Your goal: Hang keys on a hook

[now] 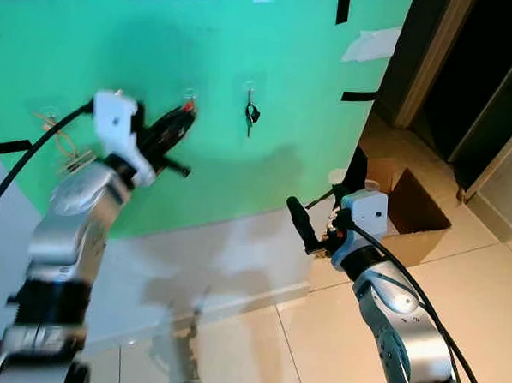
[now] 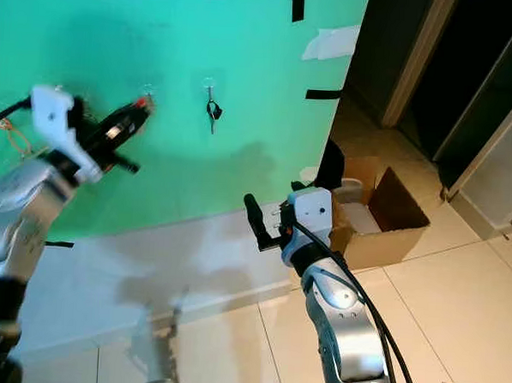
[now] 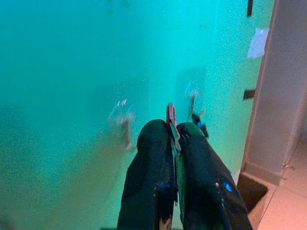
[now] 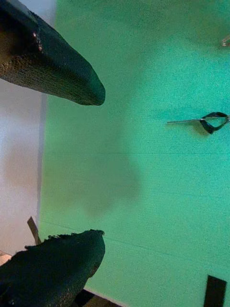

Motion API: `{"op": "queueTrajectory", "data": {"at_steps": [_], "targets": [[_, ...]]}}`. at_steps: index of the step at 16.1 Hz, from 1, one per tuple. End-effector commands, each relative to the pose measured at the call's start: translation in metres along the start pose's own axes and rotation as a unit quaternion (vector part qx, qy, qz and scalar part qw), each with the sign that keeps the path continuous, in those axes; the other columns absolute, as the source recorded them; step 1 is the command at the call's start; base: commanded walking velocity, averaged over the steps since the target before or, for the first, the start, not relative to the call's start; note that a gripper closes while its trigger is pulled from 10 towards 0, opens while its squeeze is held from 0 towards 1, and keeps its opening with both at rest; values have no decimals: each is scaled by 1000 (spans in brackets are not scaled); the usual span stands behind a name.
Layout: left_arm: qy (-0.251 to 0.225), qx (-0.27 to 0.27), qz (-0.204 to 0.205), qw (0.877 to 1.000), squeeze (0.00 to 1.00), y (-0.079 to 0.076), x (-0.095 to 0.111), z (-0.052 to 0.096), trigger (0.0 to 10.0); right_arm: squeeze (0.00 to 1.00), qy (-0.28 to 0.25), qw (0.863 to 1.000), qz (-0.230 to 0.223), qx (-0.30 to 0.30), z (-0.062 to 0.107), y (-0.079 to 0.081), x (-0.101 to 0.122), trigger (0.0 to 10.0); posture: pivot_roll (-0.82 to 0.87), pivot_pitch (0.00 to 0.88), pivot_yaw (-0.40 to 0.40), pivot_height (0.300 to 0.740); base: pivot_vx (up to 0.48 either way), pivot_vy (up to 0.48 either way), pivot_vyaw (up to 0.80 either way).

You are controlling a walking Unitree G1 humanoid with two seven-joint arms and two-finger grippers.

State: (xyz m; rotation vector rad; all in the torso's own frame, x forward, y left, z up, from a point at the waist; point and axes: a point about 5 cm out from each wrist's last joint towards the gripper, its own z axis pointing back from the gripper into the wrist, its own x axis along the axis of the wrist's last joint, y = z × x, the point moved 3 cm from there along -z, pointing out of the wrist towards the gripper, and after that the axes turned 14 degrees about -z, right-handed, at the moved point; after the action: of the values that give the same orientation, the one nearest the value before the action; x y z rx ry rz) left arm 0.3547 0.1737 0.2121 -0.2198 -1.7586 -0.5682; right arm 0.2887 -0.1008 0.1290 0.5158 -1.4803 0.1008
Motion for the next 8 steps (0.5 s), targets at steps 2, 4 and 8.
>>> {"op": "queueTrajectory", "data": {"at_steps": [2, 4, 8], "targets": [[9, -12, 6, 1000, 0, 1, -4, -9, 10000, 0, -11, 1000, 6, 3, -3, 2, 4, 10000, -10, 0, 45, 740, 0, 0, 0], [5, -14, 12, 1000, 0, 3, -2, -19, 10000, 0, -17, 1000, 4, -5, -2, 2, 5, 10000, -24, 0, 66, 740, 0, 0, 0], [32, 28, 26, 999, 0, 16, -14, -31, 10000, 0, -22, 1000, 3, -16, -1, 0, 4, 10000, -39, 0, 88, 740, 0, 0, 0]]}}
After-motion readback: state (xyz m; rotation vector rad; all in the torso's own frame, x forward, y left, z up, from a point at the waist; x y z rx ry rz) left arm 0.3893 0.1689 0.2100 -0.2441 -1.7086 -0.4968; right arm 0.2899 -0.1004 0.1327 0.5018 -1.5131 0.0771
